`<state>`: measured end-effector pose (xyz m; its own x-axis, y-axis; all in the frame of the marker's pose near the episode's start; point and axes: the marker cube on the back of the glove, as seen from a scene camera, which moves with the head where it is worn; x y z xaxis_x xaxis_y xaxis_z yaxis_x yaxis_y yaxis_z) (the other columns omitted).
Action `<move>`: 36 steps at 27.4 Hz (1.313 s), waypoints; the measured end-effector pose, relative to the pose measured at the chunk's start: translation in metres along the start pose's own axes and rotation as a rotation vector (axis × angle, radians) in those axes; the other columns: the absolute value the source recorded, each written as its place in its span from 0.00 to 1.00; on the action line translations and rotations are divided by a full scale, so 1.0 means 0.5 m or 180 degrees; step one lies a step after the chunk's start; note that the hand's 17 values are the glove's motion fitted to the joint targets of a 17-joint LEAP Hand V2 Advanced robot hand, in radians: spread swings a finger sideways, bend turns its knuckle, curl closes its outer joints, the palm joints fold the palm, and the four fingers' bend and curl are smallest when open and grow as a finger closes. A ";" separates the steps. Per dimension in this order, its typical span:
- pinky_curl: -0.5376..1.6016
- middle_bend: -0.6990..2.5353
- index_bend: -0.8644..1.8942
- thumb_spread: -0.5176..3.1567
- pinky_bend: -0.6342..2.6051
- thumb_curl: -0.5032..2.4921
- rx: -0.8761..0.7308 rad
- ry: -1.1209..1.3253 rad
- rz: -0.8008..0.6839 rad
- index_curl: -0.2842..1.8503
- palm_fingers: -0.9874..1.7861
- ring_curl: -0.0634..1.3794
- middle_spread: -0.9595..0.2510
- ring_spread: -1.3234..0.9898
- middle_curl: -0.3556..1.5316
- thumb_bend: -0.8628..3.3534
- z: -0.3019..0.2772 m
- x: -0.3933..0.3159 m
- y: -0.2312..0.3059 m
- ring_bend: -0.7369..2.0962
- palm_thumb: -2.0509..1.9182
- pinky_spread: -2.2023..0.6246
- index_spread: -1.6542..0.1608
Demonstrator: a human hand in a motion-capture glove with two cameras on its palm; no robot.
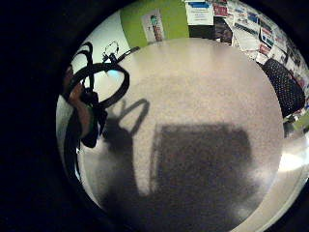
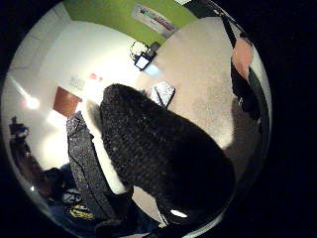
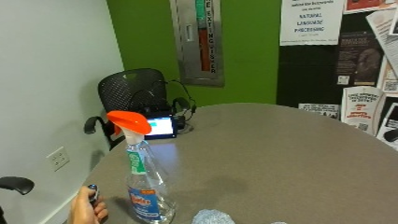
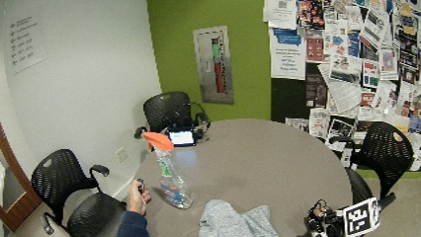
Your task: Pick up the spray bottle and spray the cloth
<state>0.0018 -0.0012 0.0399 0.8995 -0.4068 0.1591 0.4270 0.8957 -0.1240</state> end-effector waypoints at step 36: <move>0.46 0.35 0.37 0.47 0.38 0.24 -0.0008 0.0027 -0.0151 0.32 0.81 0.37 0.74 0.52 0.46 0.20 -0.006 -0.029 -0.044 0.47 0.53 0.68 0.80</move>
<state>-0.0203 -0.0158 0.0376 0.8790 -0.4504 0.1565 0.4695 0.8749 -0.1191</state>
